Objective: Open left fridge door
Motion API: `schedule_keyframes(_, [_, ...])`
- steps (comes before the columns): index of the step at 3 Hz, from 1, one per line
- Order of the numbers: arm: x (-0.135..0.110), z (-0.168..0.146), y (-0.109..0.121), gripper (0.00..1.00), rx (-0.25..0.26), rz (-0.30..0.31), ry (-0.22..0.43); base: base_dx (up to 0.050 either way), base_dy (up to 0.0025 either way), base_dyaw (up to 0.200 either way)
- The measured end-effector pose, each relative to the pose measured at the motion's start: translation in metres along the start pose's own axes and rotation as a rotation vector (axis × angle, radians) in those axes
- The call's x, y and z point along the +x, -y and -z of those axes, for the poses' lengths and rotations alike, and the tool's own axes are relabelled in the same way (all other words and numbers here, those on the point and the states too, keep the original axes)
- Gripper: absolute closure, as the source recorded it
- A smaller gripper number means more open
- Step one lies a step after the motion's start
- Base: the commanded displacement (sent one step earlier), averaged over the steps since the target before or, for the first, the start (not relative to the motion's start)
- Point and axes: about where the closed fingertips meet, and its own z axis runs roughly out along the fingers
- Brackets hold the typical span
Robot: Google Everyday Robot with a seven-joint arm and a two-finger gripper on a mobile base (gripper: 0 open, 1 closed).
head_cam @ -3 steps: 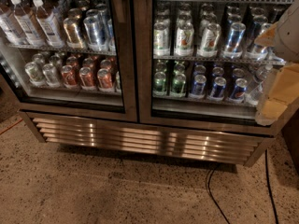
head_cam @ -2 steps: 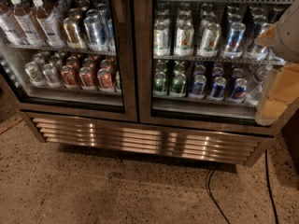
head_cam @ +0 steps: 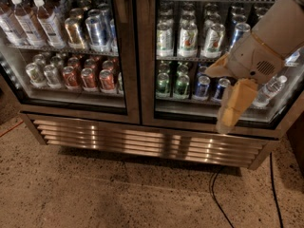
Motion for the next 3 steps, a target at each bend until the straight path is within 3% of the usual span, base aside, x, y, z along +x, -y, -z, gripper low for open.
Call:
schedule_keyframes(1, [-0.01,-0.055,0.008,0.0,-0.151,0.002,0.288,0.0,0.0,0.0])
schedule_keyframes(2, [-0.025,-0.072,-0.003,0.0,-0.167,-0.069,0.599,0.0,0.0,0.0])
schedule_keyframes(3, [-0.039,-0.058,-0.02,0.0,-0.179,-0.102,0.715,0.0,0.0,0.0])
